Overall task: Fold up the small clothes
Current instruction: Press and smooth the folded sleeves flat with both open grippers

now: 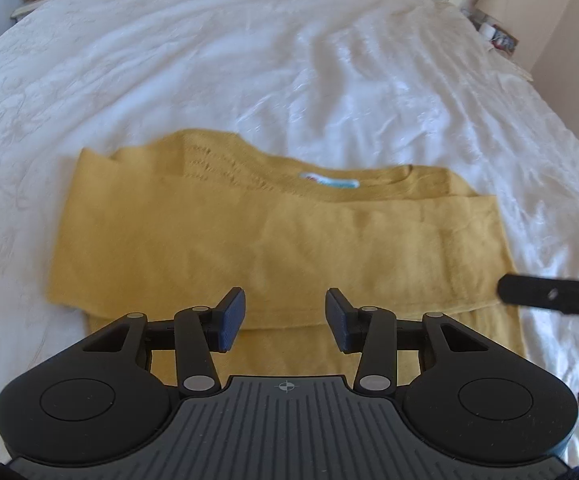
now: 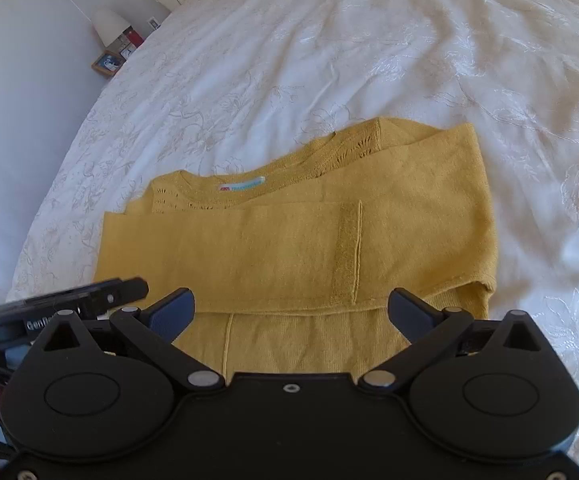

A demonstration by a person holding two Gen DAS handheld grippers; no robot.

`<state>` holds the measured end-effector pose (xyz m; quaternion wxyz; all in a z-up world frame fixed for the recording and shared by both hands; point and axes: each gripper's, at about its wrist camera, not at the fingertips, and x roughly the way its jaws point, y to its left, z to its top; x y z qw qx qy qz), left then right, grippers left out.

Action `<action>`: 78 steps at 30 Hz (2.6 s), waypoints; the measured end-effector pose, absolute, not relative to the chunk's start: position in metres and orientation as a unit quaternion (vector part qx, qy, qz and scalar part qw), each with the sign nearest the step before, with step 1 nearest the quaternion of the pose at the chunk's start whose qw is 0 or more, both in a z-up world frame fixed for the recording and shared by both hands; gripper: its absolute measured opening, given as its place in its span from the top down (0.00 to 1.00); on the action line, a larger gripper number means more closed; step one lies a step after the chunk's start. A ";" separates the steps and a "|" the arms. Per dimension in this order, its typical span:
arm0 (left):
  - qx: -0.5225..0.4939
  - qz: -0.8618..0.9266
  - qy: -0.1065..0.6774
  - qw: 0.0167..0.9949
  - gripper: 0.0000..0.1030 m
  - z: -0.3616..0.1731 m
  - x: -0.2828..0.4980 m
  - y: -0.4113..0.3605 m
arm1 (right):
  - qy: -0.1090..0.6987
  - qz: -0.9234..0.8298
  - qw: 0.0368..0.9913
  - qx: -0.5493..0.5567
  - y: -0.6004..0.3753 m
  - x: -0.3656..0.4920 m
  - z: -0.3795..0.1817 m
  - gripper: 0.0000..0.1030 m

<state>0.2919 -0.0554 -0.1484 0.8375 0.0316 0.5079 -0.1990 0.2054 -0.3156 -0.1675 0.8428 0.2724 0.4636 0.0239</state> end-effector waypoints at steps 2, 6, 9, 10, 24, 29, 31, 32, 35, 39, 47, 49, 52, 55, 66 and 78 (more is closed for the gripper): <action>0.031 -0.174 0.521 0.835 0.58 -0.160 0.293 -0.037 | 0.465 0.025 0.841 0.275 -0.318 0.217 -0.171 0.01; 0.021 -0.123 0.535 0.836 0.58 -0.174 0.304 -0.006 | 0.475 0.027 0.839 0.265 -0.317 0.235 -0.179 0.01; 0.018 -0.092 0.544 0.834 0.58 -0.185 0.316 0.008 | 0.487 0.029 0.835 0.255 -0.316 0.245 -0.187 0.01; 0.017 -0.085 0.548 0.832 0.58 -0.189 0.319 0.011 | 0.490 0.031 0.833 0.253 -0.316 0.247 -0.189 0.01; 0.051 -0.121 0.568 0.813 0.00 -0.223 0.330 -0.012 | 0.525 0.027 0.796 0.300 -0.321 0.270 -0.228 0.01; 0.045 -0.102 0.560 0.821 0.00 -0.224 0.329 -0.015 | 0.529 0.014 0.790 0.308 -0.322 0.271 -0.233 0.07; 0.047 -0.105 0.554 0.825 0.00 -0.224 0.325 -0.014 | 0.532 0.002 0.793 0.298 -0.321 0.272 -0.231 0.26; 0.048 -0.105 0.552 0.826 0.00 -0.225 0.324 -0.014 | 0.533 -0.001 0.795 0.291 -0.321 0.272 -0.230 0.33; 0.051 -0.103 0.548 0.829 0.00 -0.225 0.321 -0.014 | 0.532 -0.001 0.801 0.274 -0.320 0.273 -0.221 0.81; 0.054 -0.099 0.546 0.830 0.00 -0.224 0.319 -0.018 | 0.498 0.039 0.827 0.258 -0.321 0.269 -0.188 0.89; 0.055 -0.098 0.545 0.831 0.00 -0.225 0.320 -0.016 | 0.474 0.018 0.859 0.191 -0.351 0.265 -0.147 0.90; 0.055 -0.099 0.546 0.830 0.00 -0.225 0.321 -0.016 | 0.490 -0.008 0.855 0.172 -0.359 0.268 -0.159 0.90; 0.056 -0.100 0.547 0.830 0.00 -0.224 0.321 -0.016 | 0.507 -0.027 0.844 0.173 -0.369 0.269 -0.176 0.90; 0.055 -0.100 0.548 0.829 0.00 -0.224 0.322 -0.016 | 0.514 -0.038 0.842 0.159 -0.371 0.268 -0.180 0.92; 0.037 -0.132 0.546 0.826 0.00 -0.196 0.323 -0.001 | 0.520 -0.095 0.832 0.170 -0.393 0.253 -0.196 0.58; 0.061 -0.115 0.492 0.861 0.00 -0.167 0.361 -0.026 | 0.472 0.024 0.867 0.158 -0.327 0.275 -0.185 0.01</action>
